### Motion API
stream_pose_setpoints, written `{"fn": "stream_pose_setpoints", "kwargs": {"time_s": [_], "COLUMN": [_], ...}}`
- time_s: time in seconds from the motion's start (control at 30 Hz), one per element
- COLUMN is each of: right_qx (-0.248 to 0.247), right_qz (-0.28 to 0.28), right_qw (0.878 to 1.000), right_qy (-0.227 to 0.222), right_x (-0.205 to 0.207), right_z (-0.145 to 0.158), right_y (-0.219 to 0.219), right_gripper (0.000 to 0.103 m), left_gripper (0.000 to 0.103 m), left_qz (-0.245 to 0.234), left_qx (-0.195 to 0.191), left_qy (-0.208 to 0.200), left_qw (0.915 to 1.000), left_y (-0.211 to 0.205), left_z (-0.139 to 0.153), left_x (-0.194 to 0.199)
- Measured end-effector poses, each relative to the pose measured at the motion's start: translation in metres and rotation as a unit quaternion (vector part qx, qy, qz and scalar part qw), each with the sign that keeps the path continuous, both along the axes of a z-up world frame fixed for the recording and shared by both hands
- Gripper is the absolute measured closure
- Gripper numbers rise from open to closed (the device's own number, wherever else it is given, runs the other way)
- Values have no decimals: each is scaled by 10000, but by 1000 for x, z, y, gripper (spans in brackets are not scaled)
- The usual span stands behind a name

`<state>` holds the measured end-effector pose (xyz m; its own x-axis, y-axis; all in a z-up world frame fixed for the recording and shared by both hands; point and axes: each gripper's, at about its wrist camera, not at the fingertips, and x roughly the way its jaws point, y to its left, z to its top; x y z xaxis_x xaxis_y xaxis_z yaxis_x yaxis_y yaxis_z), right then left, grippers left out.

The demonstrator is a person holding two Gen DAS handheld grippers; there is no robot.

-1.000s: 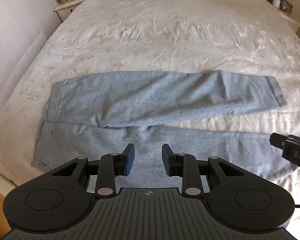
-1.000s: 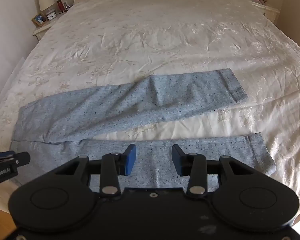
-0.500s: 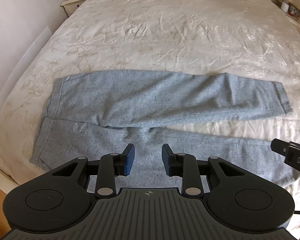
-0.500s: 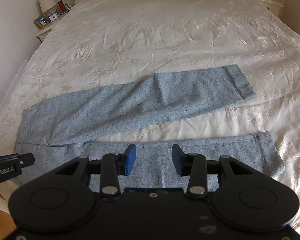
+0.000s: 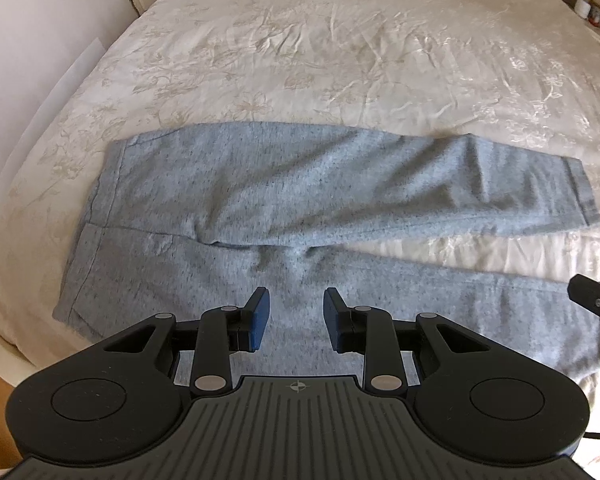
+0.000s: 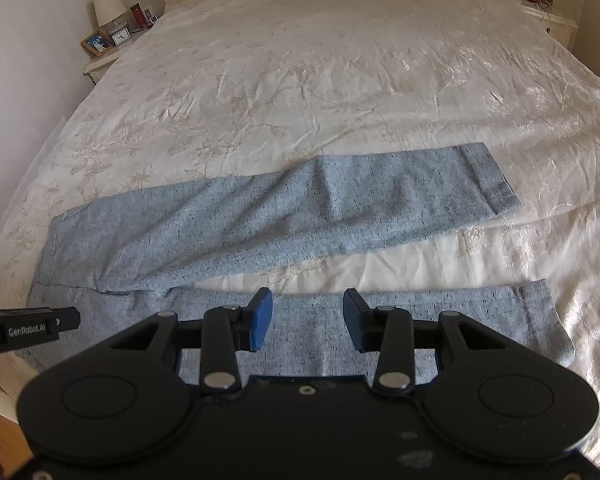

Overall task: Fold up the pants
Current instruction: 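Move both grippers toward the grey sweatpants legs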

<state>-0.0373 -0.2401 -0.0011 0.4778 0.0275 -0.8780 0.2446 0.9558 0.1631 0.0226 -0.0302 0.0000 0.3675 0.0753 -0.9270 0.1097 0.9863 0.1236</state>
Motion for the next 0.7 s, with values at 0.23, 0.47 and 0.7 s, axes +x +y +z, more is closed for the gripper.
{"fn": "stream_pose_setpoints", "kwargs": {"time_s": [0.23,0.47,0.7], "right_qx": [-8,152,-495], "right_qz": [148,430,1036], "right_qw": [9997,9981,9930], "right_qy": [-215,-413,-268], "right_x": [10,37,106], "right_z": [-9,-20,-43], "right_y": [0,-12,-46], "right_gripper": [62,62,61], "left_gripper": [74,75,83], "left_qz": [-11,-80,120], "left_qx": [-1,39,-200], "left_qy": [124,-7,-65], "left_qw": [9999,10000,9997], "left_y": [9,19,17], "left_z": [-13,-13,-23], "left_x": [18,42,98]}}
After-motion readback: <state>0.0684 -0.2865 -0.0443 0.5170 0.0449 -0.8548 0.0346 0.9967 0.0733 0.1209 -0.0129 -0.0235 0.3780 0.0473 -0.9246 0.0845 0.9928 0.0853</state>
